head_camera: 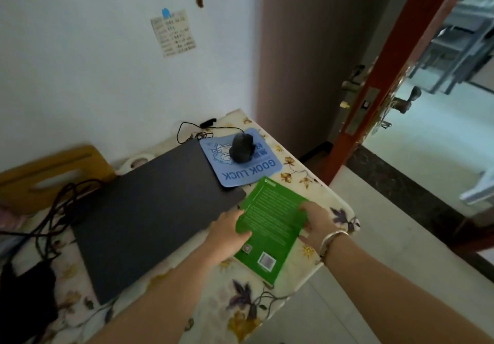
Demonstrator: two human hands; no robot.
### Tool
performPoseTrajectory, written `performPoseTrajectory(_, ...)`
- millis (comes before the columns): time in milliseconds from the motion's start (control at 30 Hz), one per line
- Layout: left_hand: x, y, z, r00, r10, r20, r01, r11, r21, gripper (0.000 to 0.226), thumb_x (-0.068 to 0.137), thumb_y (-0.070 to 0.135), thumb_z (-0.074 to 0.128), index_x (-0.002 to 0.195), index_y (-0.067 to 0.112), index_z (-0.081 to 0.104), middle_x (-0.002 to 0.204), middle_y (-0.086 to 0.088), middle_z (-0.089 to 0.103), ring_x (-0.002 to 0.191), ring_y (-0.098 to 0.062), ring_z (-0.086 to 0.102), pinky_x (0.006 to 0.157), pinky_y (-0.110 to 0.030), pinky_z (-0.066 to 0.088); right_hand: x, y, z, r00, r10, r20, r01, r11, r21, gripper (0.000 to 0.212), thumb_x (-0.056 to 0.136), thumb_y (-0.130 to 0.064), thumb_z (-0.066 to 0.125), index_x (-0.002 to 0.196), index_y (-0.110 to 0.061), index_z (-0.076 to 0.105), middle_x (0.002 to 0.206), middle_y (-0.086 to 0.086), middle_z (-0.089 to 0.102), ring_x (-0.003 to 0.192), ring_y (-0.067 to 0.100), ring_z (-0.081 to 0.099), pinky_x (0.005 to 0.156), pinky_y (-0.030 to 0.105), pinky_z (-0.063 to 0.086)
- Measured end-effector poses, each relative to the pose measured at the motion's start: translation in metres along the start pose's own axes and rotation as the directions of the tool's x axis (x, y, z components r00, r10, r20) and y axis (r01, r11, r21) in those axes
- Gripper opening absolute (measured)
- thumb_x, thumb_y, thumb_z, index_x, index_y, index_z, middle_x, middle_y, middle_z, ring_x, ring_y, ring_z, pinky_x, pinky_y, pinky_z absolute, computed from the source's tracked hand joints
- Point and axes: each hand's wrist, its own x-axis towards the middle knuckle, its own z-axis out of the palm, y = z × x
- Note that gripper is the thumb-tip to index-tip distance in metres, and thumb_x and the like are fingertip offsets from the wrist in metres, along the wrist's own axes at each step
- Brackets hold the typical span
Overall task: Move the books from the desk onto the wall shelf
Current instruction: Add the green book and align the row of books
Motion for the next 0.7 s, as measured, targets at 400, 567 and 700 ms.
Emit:
performPoseTrajectory(400,-0.013,0.009,-0.017,0.990,-0.018,0.138,0.013,0.999,0.038,0.079,0.078,0.077,0.042,0.147,0.043,0.022,0.160,0.000,0.008,0.147,-0.032,0.012,0.116,-0.051,0.022,-0.032,-0.019,0.021,0.976,-0.097,0.193,0.093,0.995,0.030,0.029,0.092,-0.011,0.059,0.116,0.002,0.053,0.099,0.017,0.066,0.083,0.030,0.067,0.061,0.041,0.057)
performPoseTrajectory(567,-0.067,0.036,-0.051,0.959,0.280,0.035,-0.261,0.926,-0.272,0.057,0.070,0.069,0.065,0.121,0.048,0.052,0.124,0.016,0.061,0.114,-0.003,0.058,0.099,-0.033,0.048,-0.097,-0.046,0.042,0.932,-0.259,0.253,0.251,0.966,0.065,0.023,0.089,-0.003,0.055,0.112,0.001,0.055,0.087,0.016,0.063,0.071,0.027,0.065,0.048,0.034,0.055)
performPoseTrajectory(700,-0.133,0.038,-0.079,0.888,0.393,-0.237,-0.427,0.897,-0.113,0.062,0.075,0.033,0.074,0.128,0.035,0.044,0.111,0.016,0.062,0.103,-0.002,0.060,0.087,-0.022,0.049,-0.172,-0.058,0.065,0.851,-0.425,0.310,0.437,0.899,0.034,0.047,0.083,-0.004,0.060,0.127,0.004,0.045,0.110,0.026,0.061,0.075,0.029,0.066,0.046,0.035,0.055)
